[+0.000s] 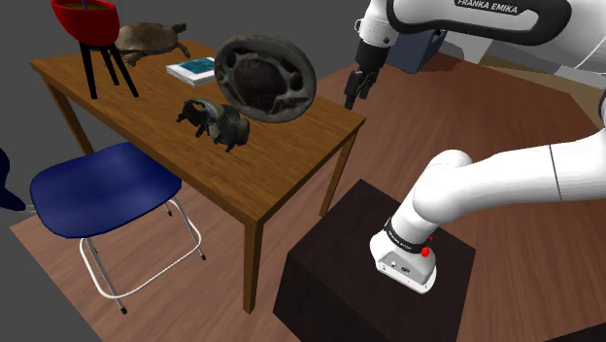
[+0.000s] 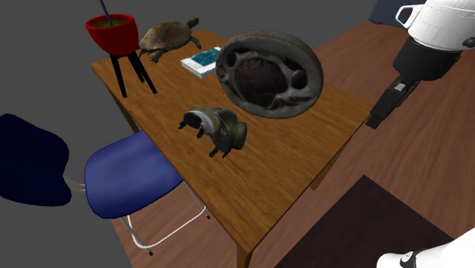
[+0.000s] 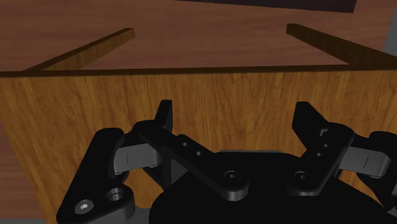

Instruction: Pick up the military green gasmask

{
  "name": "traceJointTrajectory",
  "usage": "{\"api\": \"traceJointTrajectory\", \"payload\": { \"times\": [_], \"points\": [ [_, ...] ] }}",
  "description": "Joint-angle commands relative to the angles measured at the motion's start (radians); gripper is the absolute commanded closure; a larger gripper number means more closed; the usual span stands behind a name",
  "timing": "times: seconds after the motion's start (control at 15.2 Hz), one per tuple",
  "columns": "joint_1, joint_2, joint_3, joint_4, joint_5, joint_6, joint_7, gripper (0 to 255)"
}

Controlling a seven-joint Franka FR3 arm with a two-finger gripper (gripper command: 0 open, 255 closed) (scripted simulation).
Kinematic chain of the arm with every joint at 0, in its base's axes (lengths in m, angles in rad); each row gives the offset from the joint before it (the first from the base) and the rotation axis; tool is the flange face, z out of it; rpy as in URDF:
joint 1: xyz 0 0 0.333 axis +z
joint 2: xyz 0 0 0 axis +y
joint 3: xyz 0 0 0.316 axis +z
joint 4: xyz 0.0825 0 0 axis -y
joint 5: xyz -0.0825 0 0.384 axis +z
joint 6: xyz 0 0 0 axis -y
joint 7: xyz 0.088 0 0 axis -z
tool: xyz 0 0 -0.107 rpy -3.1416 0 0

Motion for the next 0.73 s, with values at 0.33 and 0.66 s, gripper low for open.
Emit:
{"api": "traceJointTrajectory", "payload": {
  "times": [0.33, 0.66],
  "points": [
    [0.035, 0.143, 0.068, 0.077, 0.06, 0.07, 0.09, 0],
    [0.062, 0.298, 0.13, 0.182, 0.099, 0.126, 0.174, 0]
  ]
}}
